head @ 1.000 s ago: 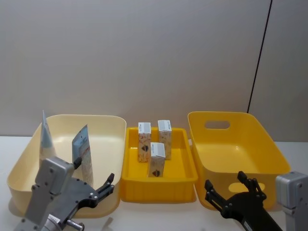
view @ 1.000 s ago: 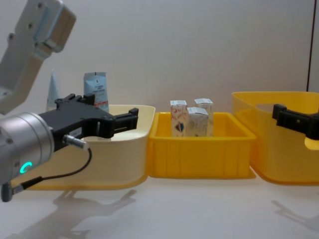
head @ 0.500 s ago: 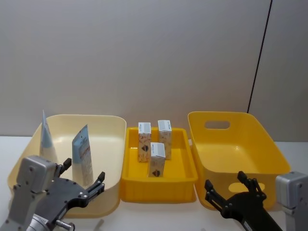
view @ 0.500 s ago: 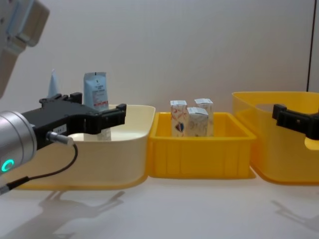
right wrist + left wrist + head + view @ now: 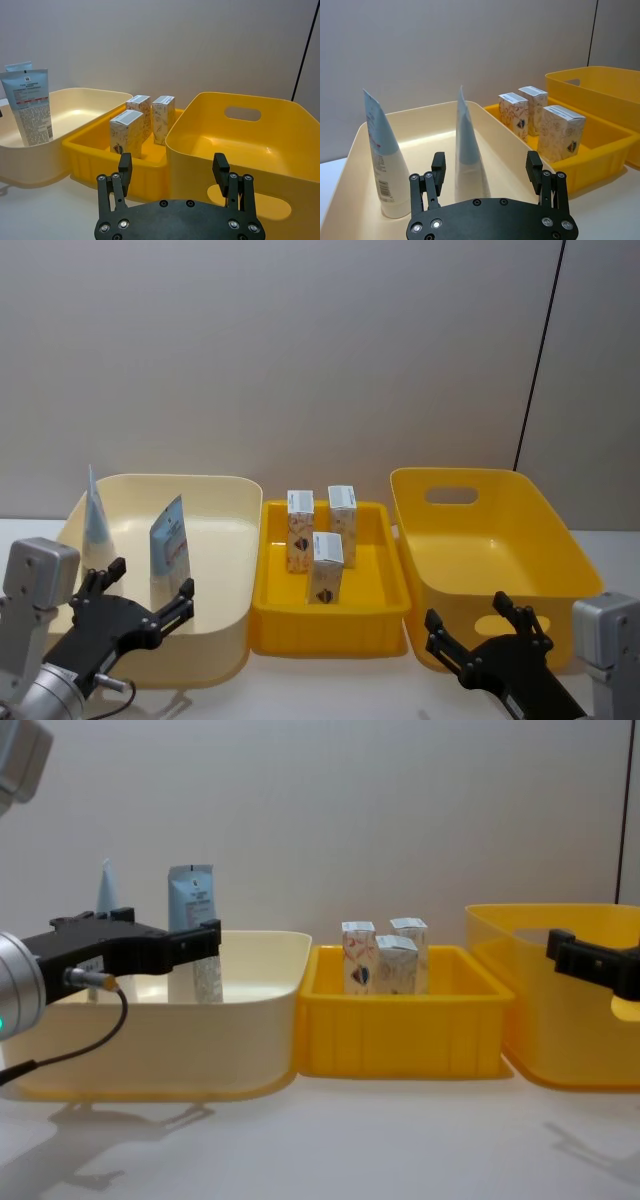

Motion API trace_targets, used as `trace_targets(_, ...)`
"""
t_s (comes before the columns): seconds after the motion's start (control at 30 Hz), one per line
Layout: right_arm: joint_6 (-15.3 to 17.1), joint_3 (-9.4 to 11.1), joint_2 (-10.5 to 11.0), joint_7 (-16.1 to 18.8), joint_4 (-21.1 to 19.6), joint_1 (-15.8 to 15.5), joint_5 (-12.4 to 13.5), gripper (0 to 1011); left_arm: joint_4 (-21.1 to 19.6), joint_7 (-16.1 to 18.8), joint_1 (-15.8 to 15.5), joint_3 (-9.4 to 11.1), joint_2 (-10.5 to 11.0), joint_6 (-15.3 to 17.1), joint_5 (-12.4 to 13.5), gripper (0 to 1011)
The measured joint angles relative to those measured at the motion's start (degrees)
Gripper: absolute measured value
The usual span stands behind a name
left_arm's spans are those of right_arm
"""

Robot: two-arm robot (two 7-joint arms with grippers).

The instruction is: Bimanual collaborative sorting of washing and personal care products

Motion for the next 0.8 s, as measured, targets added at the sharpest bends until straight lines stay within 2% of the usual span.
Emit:
trace_targets(0.43,0.0,0.0,0.0,0.0,0.0,0.0,0.0,1001,6.2,-3.5,-4.6,-0.7,-1.1,0.9,-1.6,1002)
trace_targets(0.8,0.0,0.0,0.0,0.0,0.0,0.0,0.0,1002,13.5,-6.4,-9.9,0.2,-2.8,0.6,-1.2,1002)
